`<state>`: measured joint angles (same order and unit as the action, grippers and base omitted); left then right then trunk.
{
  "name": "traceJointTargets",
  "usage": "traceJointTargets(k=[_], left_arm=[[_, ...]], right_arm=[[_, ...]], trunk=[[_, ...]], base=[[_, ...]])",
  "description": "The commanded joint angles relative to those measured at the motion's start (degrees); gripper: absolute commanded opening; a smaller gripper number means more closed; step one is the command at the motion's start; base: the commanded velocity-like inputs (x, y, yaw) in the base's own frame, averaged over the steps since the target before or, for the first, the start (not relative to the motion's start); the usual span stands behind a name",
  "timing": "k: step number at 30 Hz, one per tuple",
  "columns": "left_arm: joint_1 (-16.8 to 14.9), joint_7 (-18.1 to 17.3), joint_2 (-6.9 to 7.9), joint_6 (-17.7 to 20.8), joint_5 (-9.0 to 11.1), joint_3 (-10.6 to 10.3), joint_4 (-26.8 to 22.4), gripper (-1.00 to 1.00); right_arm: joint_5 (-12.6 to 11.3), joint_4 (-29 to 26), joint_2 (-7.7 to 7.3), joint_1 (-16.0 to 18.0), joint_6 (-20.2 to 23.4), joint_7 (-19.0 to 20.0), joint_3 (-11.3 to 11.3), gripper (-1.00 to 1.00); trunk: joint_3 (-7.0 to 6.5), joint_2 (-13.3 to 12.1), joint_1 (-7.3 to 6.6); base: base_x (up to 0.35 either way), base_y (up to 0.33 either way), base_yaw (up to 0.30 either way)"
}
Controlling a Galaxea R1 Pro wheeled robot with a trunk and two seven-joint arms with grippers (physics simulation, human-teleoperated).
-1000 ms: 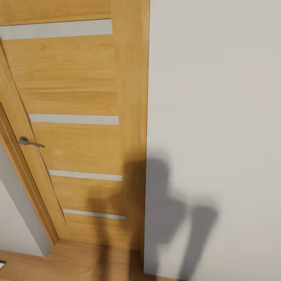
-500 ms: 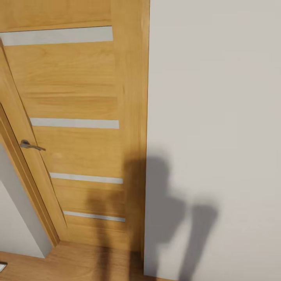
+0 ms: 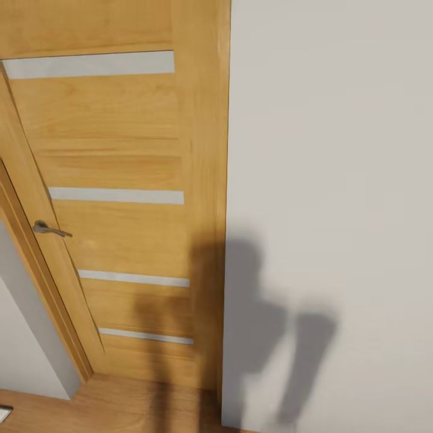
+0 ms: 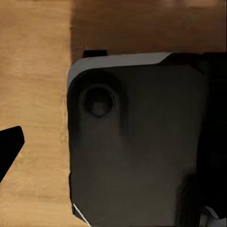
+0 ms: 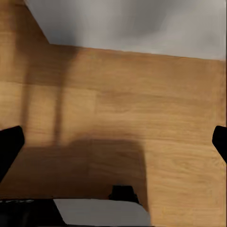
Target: In the bedroom, organize the workspace by keeping the computer under the desk, ensuring the monitor is on the desk, placing the keyboard on the desk next to the monitor, placing the mouse on the desk next to the keyboard, moving the folder from the swivel chair onto the desk next to the mouse, stacking the notebook on top of the folder with the pen on top of the notebook, and positioning the swivel chair next to the desk.
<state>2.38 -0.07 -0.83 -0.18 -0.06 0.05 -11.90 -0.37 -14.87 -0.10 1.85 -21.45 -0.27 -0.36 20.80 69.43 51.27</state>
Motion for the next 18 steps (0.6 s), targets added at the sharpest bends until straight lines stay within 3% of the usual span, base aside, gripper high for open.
traceJointTargets(k=[1, 6, 11, 12, 13, 14, 15, 16, 17, 18], left_arm=[[0.0, 0.0, 0.36, 0.0, 0.0, -0.1, -4.9, 1.0], [0.0, 0.1, 2.19, -0.1, 1.0, 0.1, -8.4, 1.0], [0.0, 0.0, 3.72, -0.1, 5.5, 0.1, -10.4, 1.0], [0.0, 0.0, 4.36, -0.1, 7.5, 0.1, -10.8, 1.0], [0.0, 0.0, 5.46, -0.3, 11.0, 0.2, -11.4, 1.0], [0.0, 0.0, 5.85, -0.4, 12.2, 0.2, -11.7, 1.0], [0.0, 0.0, 6.56, -0.7, 14.8, 0.2, -12.1, 1.0], [0.1, 0.0, 7.62, -1.2, 18.9, 0.2, -12.7, 1.0], [0.1, 0.0, 7.99, -1.4, 20.2, 0.2, -12.8, 1.0], [0.1, -0.1, 9.57, -1.8, 27.6, 0.2, -13.2, 1.0]], right_arm=[[0.0, -6.5, -0.16, 0.1, -0.2, 0.0, 0.0, 1.0], [0.0, -9.0, -0.81, 0.1, -1.4, -0.1, 0.0, 1.0], [0.0, -9.2, -1.91, 0.1, -6.8, -0.1, 0.0, 1.0], [0.0, -9.2, -2.17, 0.1, -8.4, -0.1, 0.0, 1.0], [0.0, -9.1, -2.54, 0.1, -10.3, -0.1, -0.1, 1.0], [0.0, -9.1, -2.64, 0.1, -10.7, -0.1, -0.1, 1.0], [-0.1, -9.1, -2.83, 0.1, -11.3, -0.2, -0.1, 1.0], [-0.1, -9.1, -3.03, 0.1, -11.9, -0.2, -0.1, 1.0], [-0.1, -9.1, -3.11, 0.1, -12.1, -0.2, -0.1, 1.0], [-0.1, -9.2, -4.31, 0.1, -13.4, -0.9, -0.1, 1.0]], trunk=[[-0.15, -0.4, -0.23], [-1.05, -2.4, -1.32], [-1.95, -4.4, -2.42], [-2.13, -4.8, -2.64], [-2.31, -5.2, -2.86], [-2.48, -5.6, -3.08], [-2.66, -6.0, -3.3], [-2.84, -6.4, -3.52], [-3.02, -6.8, -3.74], [-3.02, -6.8, -3.74]], base=[[0.0, 0.0, 0.0], [0.0, 0.0, 0.0], [0.0, 0.0, 0.0], [0.0, 0.0, 0.0], [0.0, 0.0, 0.0], [0.0, 0.0, 0.0], [0.0, 0.0, 0.0], [0.0, 0.0, 0.0], [0.0, 0.0, 0.0], [0.0, 0.0, 0.0]])
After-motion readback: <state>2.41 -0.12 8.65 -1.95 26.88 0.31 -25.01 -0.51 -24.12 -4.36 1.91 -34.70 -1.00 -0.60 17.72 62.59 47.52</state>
